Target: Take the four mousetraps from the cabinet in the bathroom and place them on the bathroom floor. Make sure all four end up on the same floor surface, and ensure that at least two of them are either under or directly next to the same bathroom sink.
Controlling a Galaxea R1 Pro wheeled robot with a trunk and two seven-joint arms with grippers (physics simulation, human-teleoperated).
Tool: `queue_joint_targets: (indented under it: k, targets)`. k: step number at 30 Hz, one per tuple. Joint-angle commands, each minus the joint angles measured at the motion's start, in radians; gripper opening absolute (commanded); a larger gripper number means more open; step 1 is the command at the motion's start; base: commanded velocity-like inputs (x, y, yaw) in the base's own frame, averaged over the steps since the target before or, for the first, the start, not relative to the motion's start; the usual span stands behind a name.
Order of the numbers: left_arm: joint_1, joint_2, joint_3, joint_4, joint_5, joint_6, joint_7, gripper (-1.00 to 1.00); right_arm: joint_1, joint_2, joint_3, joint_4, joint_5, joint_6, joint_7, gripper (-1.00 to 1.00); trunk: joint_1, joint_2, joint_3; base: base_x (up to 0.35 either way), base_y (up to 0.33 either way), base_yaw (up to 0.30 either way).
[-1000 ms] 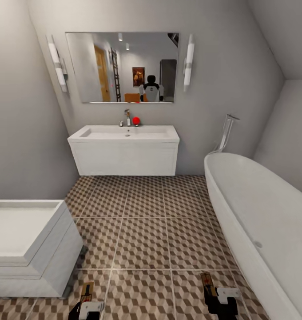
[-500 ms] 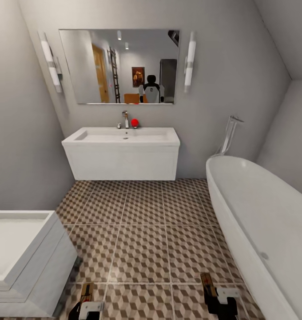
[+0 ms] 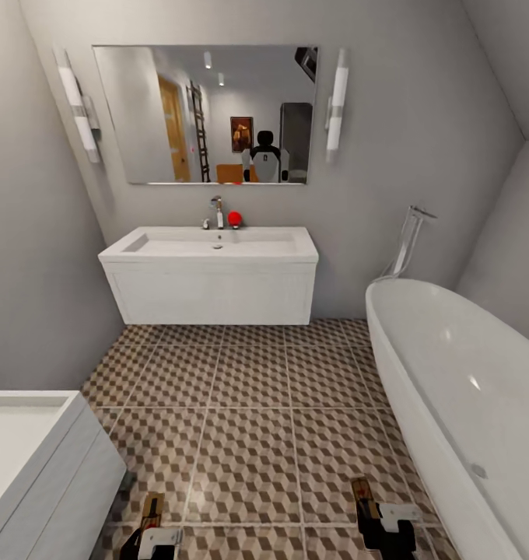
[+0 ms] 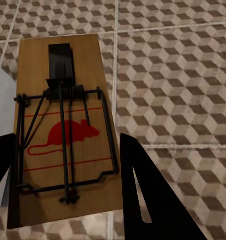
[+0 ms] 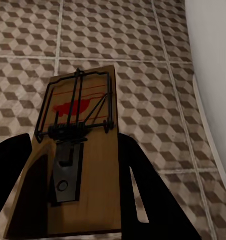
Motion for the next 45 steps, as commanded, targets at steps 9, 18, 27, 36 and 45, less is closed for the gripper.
queue_joint_targets:
  k: [9,18,27,36,45]
  targets:
    - [-0.002,-0.001,-0.008,0.004,0.000,-0.004,0.008,-1.00,-0.001,-0.001,0.006,0.001,-0.002,-0.003,-0.006,-1.00,0.000,0.000,-0.001,0.254,0.000,0.000]
    - [-0.002,-0.001,-0.009,0.004,0.000,-0.005,0.008,-1.00,-0.001,-0.001,0.006,0.001,-0.002,-0.002,-0.006,-1.00,0.000,0.000,-0.001,0.254,0.000,0.000]
    - [-0.001,-0.001,-0.008,0.004,0.000,-0.004,0.008,-1.00,-0.001,-0.001,0.006,0.001,-0.001,-0.002,-0.006,-1.00,0.000,0.000,-0.001,0.254,0.000,0.000]
    - [-0.001,-0.001,-0.009,0.004,0.000,-0.004,0.008,-1.00,-0.001,-0.001,0.006,0.002,-0.002,-0.002,-0.006,-1.00,0.000,0.000,-0.001,0.254,0.000,0.000]
    - [-0.001,-0.001,-0.009,0.004,0.000,-0.004,0.008,-1.00,-0.001,-0.001,0.006,0.002,-0.002,-0.002,-0.006,-1.00,0.000,0.000,-0.001,0.254,0.000,0.000]
